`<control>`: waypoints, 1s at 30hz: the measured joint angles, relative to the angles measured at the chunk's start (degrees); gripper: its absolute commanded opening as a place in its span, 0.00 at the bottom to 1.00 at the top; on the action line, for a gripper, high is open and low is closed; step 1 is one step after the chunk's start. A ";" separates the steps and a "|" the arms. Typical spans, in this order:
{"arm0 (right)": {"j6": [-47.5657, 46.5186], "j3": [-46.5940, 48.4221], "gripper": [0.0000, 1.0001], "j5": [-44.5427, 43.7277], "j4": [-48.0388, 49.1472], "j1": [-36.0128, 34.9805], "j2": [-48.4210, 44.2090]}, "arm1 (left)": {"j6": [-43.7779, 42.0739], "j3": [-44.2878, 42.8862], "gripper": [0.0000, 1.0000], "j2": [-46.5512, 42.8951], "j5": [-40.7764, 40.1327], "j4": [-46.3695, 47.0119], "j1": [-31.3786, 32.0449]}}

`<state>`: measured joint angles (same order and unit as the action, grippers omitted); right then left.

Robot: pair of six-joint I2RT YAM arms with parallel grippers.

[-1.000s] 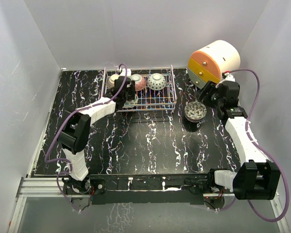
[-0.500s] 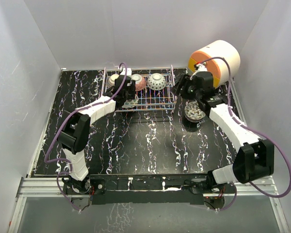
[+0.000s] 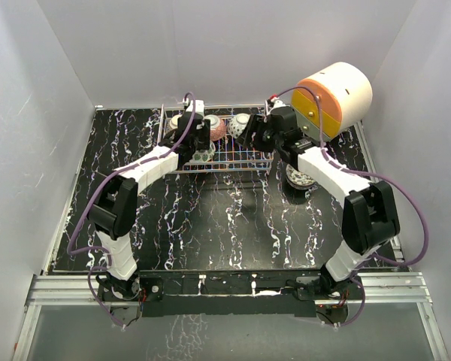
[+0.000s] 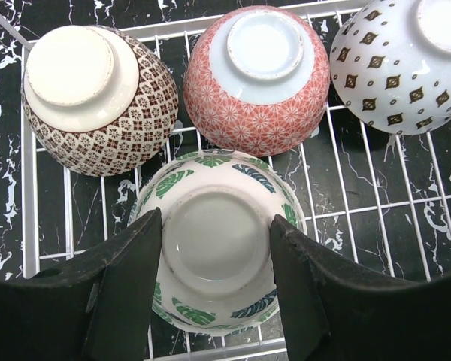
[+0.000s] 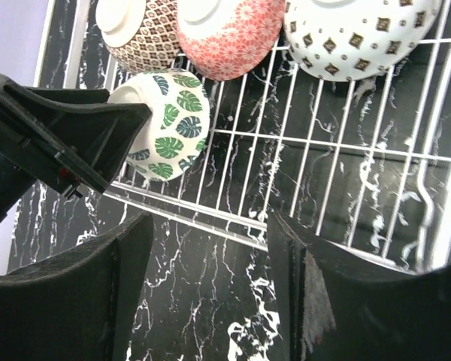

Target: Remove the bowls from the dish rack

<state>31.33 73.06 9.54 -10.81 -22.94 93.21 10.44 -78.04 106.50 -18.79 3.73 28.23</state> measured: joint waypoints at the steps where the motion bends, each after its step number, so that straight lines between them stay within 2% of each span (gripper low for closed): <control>1: 0.50 0.39 0.67 0.83 0.76 -0.02 0.94 | 0.02 0.00 0.07 -0.11 0.11 -0.02 0.00; 12: 6.43 3.41 0.69 10.40 6.86 -0.04 9.25 | 1.90 -0.42 0.07 -1.55 3.50 -1.46 -0.52; 23: 7.89 4.24 0.69 12.00 8.50 -0.04 9.51 | 12.24 -1.07 0.07 -3.32 17.55 -0.92 -7.43; 30: 10.03 3.91 0.68 14.16 11.87 -0.04 9.51 | 20.46 1.40 0.08 -4.61 25.11 3.52 -11.21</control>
<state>41.36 76.97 23.70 1.06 -22.98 102.72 30.89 -76.64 101.89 6.33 7.25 17.02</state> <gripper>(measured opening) 0.686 0.529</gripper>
